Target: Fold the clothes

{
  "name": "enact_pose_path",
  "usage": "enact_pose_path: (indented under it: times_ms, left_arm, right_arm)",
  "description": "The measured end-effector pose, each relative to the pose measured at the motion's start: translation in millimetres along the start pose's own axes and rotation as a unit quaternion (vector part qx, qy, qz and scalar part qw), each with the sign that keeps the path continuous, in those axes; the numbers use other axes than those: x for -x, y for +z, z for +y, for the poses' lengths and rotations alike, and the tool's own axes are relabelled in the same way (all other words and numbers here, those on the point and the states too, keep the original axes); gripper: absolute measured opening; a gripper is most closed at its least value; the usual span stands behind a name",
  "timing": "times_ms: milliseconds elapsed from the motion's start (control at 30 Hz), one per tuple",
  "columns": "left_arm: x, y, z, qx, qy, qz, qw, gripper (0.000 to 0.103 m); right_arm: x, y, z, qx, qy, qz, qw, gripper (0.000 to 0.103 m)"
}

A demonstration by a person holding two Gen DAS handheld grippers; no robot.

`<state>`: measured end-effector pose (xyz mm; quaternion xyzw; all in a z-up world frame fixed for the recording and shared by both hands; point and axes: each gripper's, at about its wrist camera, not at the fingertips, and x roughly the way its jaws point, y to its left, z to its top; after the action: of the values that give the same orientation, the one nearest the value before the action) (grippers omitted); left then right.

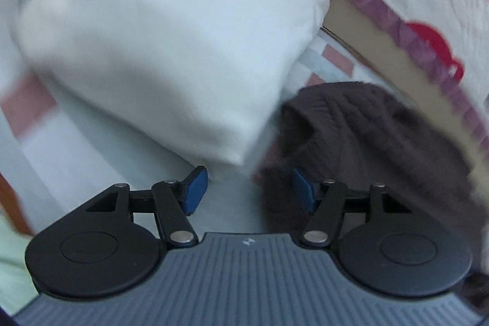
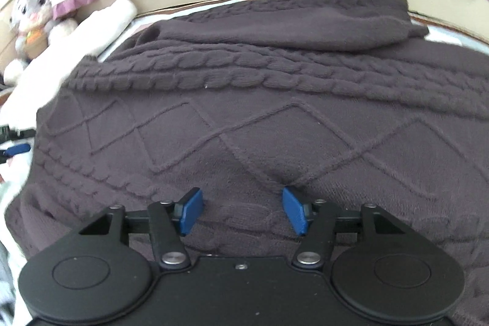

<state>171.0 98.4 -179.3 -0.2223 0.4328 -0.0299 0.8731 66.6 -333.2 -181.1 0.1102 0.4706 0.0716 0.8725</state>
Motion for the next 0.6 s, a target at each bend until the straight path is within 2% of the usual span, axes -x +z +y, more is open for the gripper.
enact_pose_path:
  times_ms: [200, 267, 333, 400, 500, 567, 600]
  left_arm:
    - [-15, -12, -5, 0.080, -0.050, 0.023, 0.9953, 0.062]
    - [-15, -19, -2, 0.120, -0.081, 0.028, 0.9890, 0.062]
    - [-19, -26, 4, 0.166, -0.118, 0.036, 0.9783, 0.062]
    - [-25, -30, 5, 0.187, -0.138, 0.040, 0.9718, 0.064]
    - [-29, -33, -5, 0.188, -0.134, 0.013, 0.9730, 0.074]
    - [-30, -31, -15, 0.166, -0.127, 0.002, 0.9779, 0.067]
    - [-29, -30, -22, 0.136, -0.125, -0.005, 0.9829, 0.031]
  right_arm:
    - [2, -2, -6, -0.011, 0.013, -0.008, 1.000, 0.065]
    - [2, -1, -6, -0.013, 0.013, -0.007, 1.000, 0.065]
    - [2, -2, -5, -0.009, 0.011, -0.008, 1.000, 0.065]
    - [1, -2, -4, -0.004, 0.009, -0.010, 1.000, 0.065]
    - [1, -3, -3, 0.002, 0.009, -0.012, 1.000, 0.066]
    - [1, -3, -4, 0.000, 0.012, -0.014, 1.000, 0.066]
    - [2, -4, -5, -0.001, 0.015, -0.015, 1.000, 0.066]
